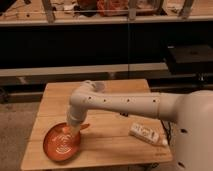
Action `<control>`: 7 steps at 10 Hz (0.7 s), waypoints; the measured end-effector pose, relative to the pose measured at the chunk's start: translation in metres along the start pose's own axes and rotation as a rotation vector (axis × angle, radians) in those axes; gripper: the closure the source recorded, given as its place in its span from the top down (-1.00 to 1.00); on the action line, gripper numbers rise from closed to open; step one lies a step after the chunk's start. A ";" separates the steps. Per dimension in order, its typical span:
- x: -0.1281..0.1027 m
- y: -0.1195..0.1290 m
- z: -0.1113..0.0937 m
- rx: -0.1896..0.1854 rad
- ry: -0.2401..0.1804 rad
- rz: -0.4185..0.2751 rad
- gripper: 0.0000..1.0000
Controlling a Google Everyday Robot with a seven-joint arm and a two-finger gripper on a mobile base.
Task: Place the pepper in the ceramic bowl
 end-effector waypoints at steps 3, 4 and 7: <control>-0.002 -0.001 0.001 -0.005 0.001 -0.006 -1.00; -0.001 -0.001 0.001 -0.007 0.001 -0.006 -0.99; -0.002 -0.002 0.001 -0.011 0.003 -0.012 -0.53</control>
